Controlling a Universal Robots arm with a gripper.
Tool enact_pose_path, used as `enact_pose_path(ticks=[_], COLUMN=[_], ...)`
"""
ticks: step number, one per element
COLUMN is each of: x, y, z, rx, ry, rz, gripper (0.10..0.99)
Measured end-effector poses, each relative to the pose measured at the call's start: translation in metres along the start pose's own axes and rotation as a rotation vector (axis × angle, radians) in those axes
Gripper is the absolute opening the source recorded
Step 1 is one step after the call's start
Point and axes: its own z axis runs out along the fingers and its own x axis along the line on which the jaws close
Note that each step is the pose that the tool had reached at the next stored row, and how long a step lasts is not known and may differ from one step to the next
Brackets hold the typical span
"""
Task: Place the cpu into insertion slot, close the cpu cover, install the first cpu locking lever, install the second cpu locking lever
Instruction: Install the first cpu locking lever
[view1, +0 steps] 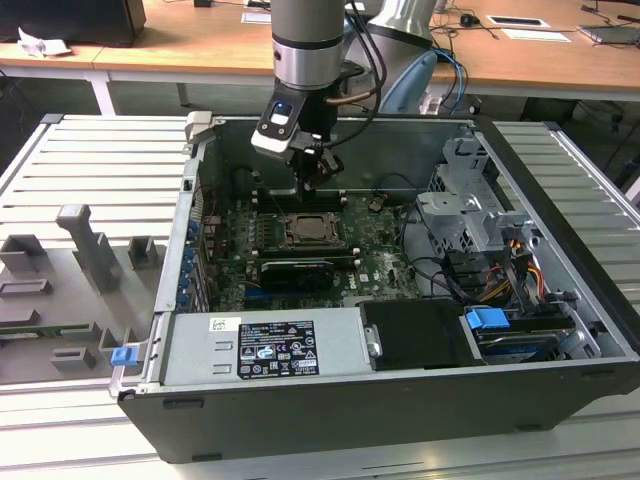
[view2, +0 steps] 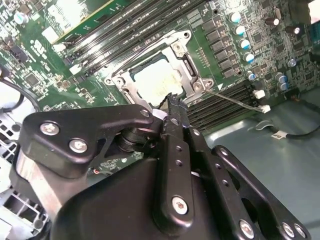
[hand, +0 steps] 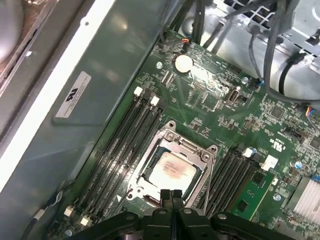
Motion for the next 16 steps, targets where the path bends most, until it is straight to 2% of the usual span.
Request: enact_pose_path(ticks=[16], x=[0.0000], y=[0.0000], z=[0.0000], rx=[-0.003], ry=[0.0048], rz=[-0.136], gripper=[0.106])
